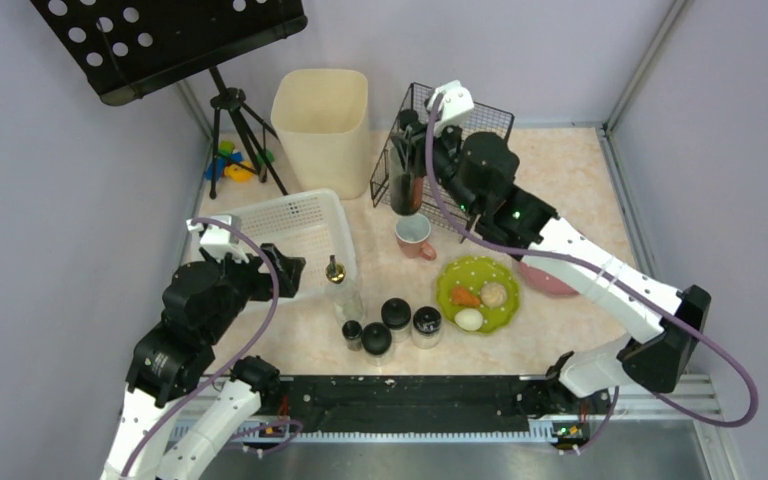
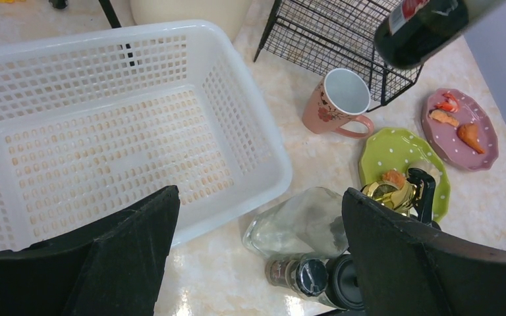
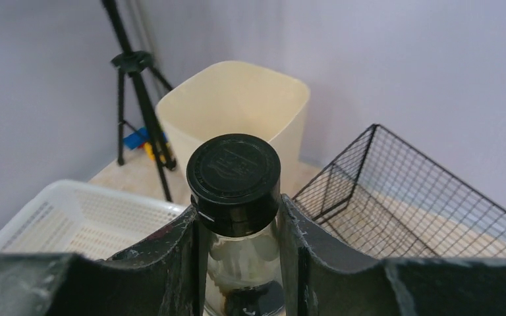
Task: Clear the kitchen counter
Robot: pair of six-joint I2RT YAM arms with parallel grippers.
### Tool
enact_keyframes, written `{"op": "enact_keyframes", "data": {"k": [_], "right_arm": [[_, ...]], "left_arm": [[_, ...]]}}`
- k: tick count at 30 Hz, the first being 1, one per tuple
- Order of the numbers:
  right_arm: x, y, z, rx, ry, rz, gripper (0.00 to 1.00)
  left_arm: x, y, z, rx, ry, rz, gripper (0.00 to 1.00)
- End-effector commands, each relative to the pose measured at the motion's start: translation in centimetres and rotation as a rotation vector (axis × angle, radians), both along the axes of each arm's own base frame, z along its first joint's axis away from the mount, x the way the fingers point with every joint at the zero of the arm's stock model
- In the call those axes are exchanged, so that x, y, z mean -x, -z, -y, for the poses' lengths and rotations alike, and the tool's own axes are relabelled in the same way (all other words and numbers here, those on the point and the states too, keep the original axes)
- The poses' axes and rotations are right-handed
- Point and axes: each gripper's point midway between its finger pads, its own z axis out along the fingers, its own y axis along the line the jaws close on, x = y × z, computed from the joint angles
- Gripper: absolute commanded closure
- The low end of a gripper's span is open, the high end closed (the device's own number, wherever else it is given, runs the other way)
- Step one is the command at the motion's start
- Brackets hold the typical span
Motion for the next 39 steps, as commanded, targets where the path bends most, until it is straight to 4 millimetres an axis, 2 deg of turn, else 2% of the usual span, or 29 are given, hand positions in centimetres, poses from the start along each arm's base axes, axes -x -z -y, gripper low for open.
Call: {"op": "enact_keyframes", "data": {"k": [1,8,13,20,29,39], "right_arm": [[-2.7,-6.7,2.6,-0.109,0.079,0.097,1.00],[-7.8,-9.2,6.5,-0.154,0.191,0.171,1.00],[-10.7,-11.5,7.6,-0.166,0.253,0.293,1.00],[-14.8,-13.3,8.8,-0.215,0.302,0.362,1.00],[-19.3,-13.6,9.3,-0.277,0.355,0.412,1.00],[-22.7,-11.8,8.7,-0.281,0.384,0.444,1.00]], "left_arm": [[-0.6,-1.4,0.4,0.009,0.018,0.062,0.03],[-0.7,-1.4,0.7,0.008,0.033,0.059,0.02],[-0.7,-1.2,0.8,0.013,0.036,0.058,0.02],[-0.4,-0.4,0.8,0.021,0.034,0.043,0.02],[-0.5,0.2,0.8,0.018,0.030,0.028,0.02],[-0.7,0.7,1.1,0.016,0.044,0.029,0.02]]}}
